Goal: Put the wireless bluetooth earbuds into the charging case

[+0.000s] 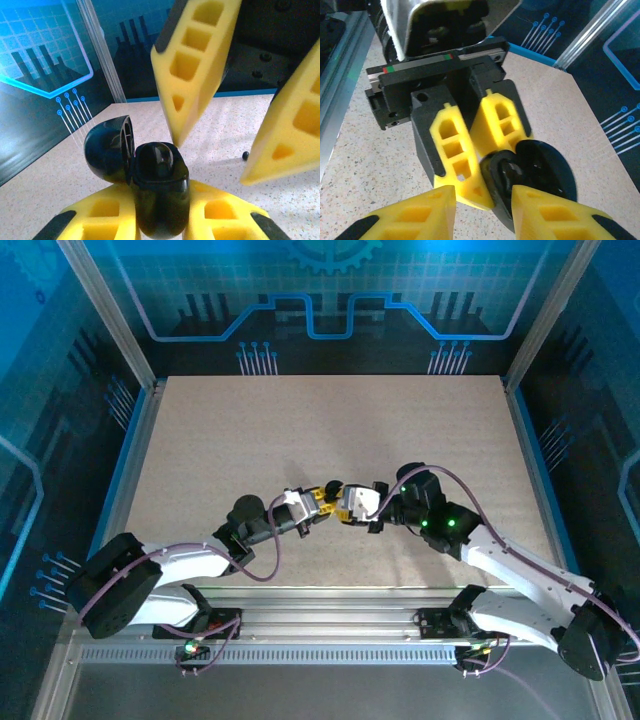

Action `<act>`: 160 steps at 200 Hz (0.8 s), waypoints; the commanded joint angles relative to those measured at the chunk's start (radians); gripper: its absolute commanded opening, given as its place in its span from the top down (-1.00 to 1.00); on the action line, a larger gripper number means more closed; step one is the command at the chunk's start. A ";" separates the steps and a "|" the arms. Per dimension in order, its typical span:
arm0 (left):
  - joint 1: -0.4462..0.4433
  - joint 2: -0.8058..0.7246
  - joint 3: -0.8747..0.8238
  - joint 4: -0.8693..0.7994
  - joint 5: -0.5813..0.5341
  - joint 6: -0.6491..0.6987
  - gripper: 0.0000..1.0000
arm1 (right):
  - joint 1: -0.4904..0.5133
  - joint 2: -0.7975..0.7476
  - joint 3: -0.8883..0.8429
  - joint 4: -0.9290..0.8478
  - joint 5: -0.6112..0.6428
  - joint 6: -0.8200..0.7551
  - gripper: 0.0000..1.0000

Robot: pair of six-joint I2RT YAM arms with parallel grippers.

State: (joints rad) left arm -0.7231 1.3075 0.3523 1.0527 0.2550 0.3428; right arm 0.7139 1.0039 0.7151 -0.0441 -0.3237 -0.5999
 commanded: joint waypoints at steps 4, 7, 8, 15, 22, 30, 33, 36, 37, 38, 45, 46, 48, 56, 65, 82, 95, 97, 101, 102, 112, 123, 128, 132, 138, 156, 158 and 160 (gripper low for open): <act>-0.002 0.010 -0.023 0.060 -0.064 -0.008 0.62 | -0.015 -0.071 -0.025 0.020 0.062 0.153 0.28; -0.001 0.017 -0.027 0.075 -0.070 -0.008 0.62 | -0.020 -0.076 -0.030 0.021 0.064 0.178 0.28; -0.001 0.020 -0.028 0.080 -0.071 -0.008 0.62 | -0.023 -0.079 -0.033 0.021 0.066 0.186 0.28; -0.001 0.038 -0.039 0.117 -0.087 -0.012 0.62 | -0.033 -0.091 -0.045 0.016 0.072 0.240 0.26; -0.002 0.058 -0.044 0.146 -0.104 -0.022 0.62 | -0.043 -0.100 -0.052 0.003 0.082 0.289 0.25; -0.001 0.078 -0.051 0.171 -0.111 -0.028 0.62 | -0.052 -0.106 -0.055 -0.012 0.109 0.351 0.24; 0.000 0.085 -0.052 0.181 -0.112 -0.029 0.62 | -0.055 -0.108 -0.055 -0.019 0.123 0.376 0.24; -0.001 0.091 -0.054 0.189 -0.112 -0.032 0.62 | -0.059 -0.108 -0.055 -0.027 0.135 0.402 0.24; -0.001 0.093 -0.053 0.191 -0.113 -0.033 0.62 | -0.061 -0.108 -0.055 -0.030 0.140 0.411 0.24; -0.001 0.094 -0.055 0.193 -0.114 -0.034 0.62 | -0.062 -0.107 -0.054 -0.033 0.144 0.420 0.24; -0.001 0.108 -0.057 0.207 -0.116 -0.040 0.62 | -0.072 -0.105 -0.047 -0.053 0.174 0.485 0.24; -0.001 0.109 -0.056 0.208 -0.117 -0.041 0.62 | -0.074 -0.104 -0.047 -0.057 0.178 0.494 0.24; 0.000 0.113 -0.057 0.210 -0.117 -0.041 0.62 | -0.077 -0.103 -0.044 -0.064 0.186 0.513 0.24; 0.000 0.123 -0.059 0.219 -0.118 -0.045 0.62 | -0.089 -0.096 -0.035 -0.094 0.223 0.590 0.24; -0.001 0.134 -0.060 0.233 -0.118 -0.048 0.61 | -0.103 -0.085 -0.023 -0.134 0.279 0.688 0.24; -0.001 0.148 -0.063 0.254 -0.126 -0.051 0.61 | -0.148 -0.058 0.006 -0.263 0.386 0.920 0.04; 0.000 0.154 -0.070 0.264 -0.135 -0.054 0.61 | -0.193 -0.030 0.032 -0.373 0.403 1.028 -0.01; -0.001 0.154 -0.071 0.266 -0.136 -0.053 0.61 | -0.203 -0.026 0.035 -0.387 0.396 1.033 -0.01; 0.000 0.157 -0.073 0.269 -0.137 -0.055 0.61 | -0.219 -0.016 0.043 -0.411 0.379 1.034 0.00; 0.000 0.156 -0.073 0.270 -0.138 -0.055 0.61 | -0.224 -0.014 0.044 -0.414 0.375 1.033 0.00; -0.002 0.158 -0.081 0.279 -0.141 -0.057 0.61 | -0.259 0.013 0.067 -0.487 0.367 1.039 0.08; -0.001 0.163 -0.091 0.293 -0.142 -0.062 0.61 | -0.291 0.050 0.105 -0.583 0.379 1.067 0.18; -0.001 0.163 -0.095 0.300 -0.142 -0.062 0.61 | -0.303 0.068 0.123 -0.626 0.377 1.067 0.19; 0.000 0.165 -0.098 0.307 -0.143 -0.063 0.61 | -0.312 0.081 0.135 -0.651 0.383 1.066 0.20; -0.001 0.165 -0.103 0.314 -0.147 -0.065 0.61 | -0.325 0.107 0.153 -0.696 0.389 1.071 0.19; 0.001 0.172 -0.117 0.340 -0.162 -0.074 0.61 | -0.376 0.184 0.212 -0.819 0.384 1.091 0.15; 0.000 0.173 -0.117 0.343 -0.163 -0.075 0.61 | -0.382 0.193 0.215 -0.831 0.381 1.094 0.15; 0.000 0.174 -0.119 0.347 -0.164 -0.077 0.61 | -0.389 0.204 0.218 -0.842 0.381 1.097 0.14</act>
State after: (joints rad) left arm -0.7231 1.4639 0.2596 1.3060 0.1173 0.2909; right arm 0.3859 1.1305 0.8574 -0.6334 0.0456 0.4137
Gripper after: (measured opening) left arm 0.195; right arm 0.424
